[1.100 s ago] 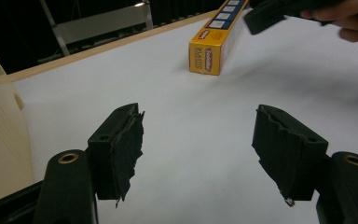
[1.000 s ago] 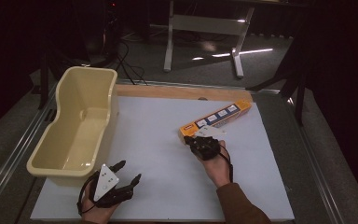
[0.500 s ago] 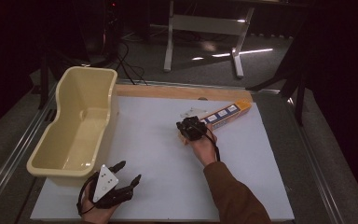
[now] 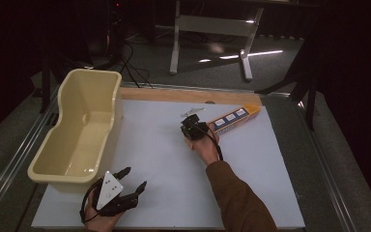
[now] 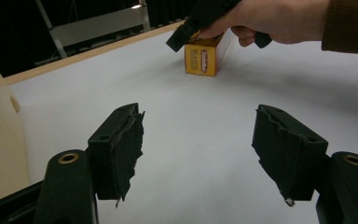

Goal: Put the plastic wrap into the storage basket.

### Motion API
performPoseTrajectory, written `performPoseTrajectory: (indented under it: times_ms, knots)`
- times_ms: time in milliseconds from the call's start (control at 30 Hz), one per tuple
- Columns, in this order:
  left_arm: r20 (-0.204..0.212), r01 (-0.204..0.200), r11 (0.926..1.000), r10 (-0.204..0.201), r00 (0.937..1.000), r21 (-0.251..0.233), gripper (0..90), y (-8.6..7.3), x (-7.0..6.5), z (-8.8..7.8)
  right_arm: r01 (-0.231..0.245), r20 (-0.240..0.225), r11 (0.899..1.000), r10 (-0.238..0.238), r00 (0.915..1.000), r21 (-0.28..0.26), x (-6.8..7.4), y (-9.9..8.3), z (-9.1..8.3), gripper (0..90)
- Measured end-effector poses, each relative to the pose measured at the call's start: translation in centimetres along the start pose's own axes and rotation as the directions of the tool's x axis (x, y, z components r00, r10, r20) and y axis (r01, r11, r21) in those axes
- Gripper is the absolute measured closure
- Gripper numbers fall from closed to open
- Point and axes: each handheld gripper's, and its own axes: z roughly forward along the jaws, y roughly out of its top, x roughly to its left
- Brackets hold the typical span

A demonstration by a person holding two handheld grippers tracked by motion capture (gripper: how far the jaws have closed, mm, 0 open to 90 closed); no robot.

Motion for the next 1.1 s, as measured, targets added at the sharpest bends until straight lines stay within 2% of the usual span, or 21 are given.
performPoseTrajectory:
  times_ms: [100, 233, 333, 500, 600, 633, 733, 900, 1000, 1100]
  knots:
    - [0.002, -0.001, 1.0000, 0.001, 1.0000, -0.001, 32.8, 0.0, -0.1, 0.0, 0.003, 0.000, 1.000, -0.003, 1.0000, 0.013, 0.0, 0.1, 0.0, 90.0]
    - [0.003, -0.004, 1.0000, 0.004, 1.0000, -0.003, 32.7, 0.0, -0.1, 0.0, -0.016, -0.019, 0.999, 0.017, 0.9997, 0.051, -0.1, 0.1, -0.4, 90.0]
    - [0.003, -0.002, 1.0000, 0.002, 1.0000, 0.000, 32.7, 0.0, -0.1, 0.0, -0.007, -0.037, 0.997, 0.010, 0.9993, 0.077, -0.1, -0.2, -0.9, 90.0]
    - [-0.003, 0.000, 1.0000, 0.000, 1.0000, 0.000, 32.7, -0.1, -0.1, -0.1, 0.038, -0.067, 0.991, -0.030, 0.9973, 0.130, 0.2, -2.1, -3.2, 90.0]
    - [-0.004, -0.002, 1.0000, 0.002, 1.0000, 0.001, 32.7, 0.0, -0.2, 0.0, 0.049, -0.061, 0.989, -0.041, 0.9973, 0.142, 0.4, -2.9, -4.1, 90.0]
    - [-0.004, -0.002, 1.0000, 0.002, 1.0000, 0.000, 32.8, 0.0, -0.3, 0.0, 0.054, -0.051, 0.989, -0.048, 0.9976, 0.140, 0.6, -3.8, -4.9, 90.0]
    - [-0.002, -0.007, 1.0000, 0.007, 1.0000, 0.001, 32.7, 0.0, -0.4, 0.1, 0.044, -0.044, 0.988, -0.038, 0.9983, 0.150, 0.6, -5.1, -6.2, 90.0]
    - [0.002, -0.006, 1.0000, 0.006, 1.0000, 0.000, 33.5, 0.0, -0.4, 0.0, 0.063, -0.068, 0.980, -0.051, 0.9964, 0.189, -0.1, -7.2, -8.4, 90.0]
    - [0.001, -0.005, 1.0000, 0.005, 1.0000, -0.002, 33.5, 0.0, -0.4, 0.0, 0.053, -0.078, 0.976, -0.038, 0.9962, 0.209, -0.8, -8.4, -9.7, 90.0]
    - [0.001, -0.005, 1.0000, 0.005, 1.0000, -0.002, 33.5, 0.0, -0.4, 0.0, 0.049, -0.059, 0.976, -0.038, 0.9976, 0.213, -1.2, -9.4, -10.7, 90.0]
